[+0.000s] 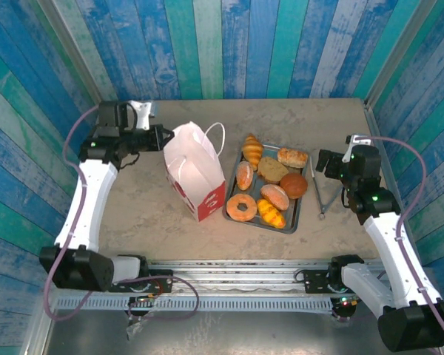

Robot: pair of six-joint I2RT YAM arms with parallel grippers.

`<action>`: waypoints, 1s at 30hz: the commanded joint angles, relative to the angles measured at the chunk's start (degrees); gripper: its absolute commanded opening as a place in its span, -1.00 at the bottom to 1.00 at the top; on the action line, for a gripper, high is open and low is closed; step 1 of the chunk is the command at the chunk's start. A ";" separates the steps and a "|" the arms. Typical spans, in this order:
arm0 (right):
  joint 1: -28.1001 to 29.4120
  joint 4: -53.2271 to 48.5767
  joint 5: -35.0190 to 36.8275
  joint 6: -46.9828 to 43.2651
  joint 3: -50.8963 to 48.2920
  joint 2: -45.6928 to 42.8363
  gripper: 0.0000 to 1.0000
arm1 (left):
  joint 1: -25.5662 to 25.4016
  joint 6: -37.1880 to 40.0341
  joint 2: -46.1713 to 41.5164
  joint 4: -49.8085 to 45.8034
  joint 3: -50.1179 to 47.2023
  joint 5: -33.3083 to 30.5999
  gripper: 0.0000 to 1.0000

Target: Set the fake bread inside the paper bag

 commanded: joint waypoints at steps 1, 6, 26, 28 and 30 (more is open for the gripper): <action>-0.18 0.59 -0.54 -0.17 0.10 0.41 1.00 | -0.12 2.60 6.03 2.85 4.97 1.71 -0.89; -0.18 0.45 -0.11 -1.26 0.10 0.35 1.00 | -0.12 8.87 18.15 -2.02 16.08 2.50 -0.87; -0.18 1.05 0.35 -1.58 -1.67 0.13 1.00 | 6.33 -4.38 17.71 8.73 21.97 -5.51 0.77; -0.18 1.11 0.40 -1.58 -1.96 -0.33 1.00 | 6.47 -8.22 12.13 11.10 17.26 -10.90 0.83; -0.18 1.21 0.58 -1.58 -2.36 -0.81 1.00 | 6.47 -11.86 5.79 13.89 11.36 -15.23 0.87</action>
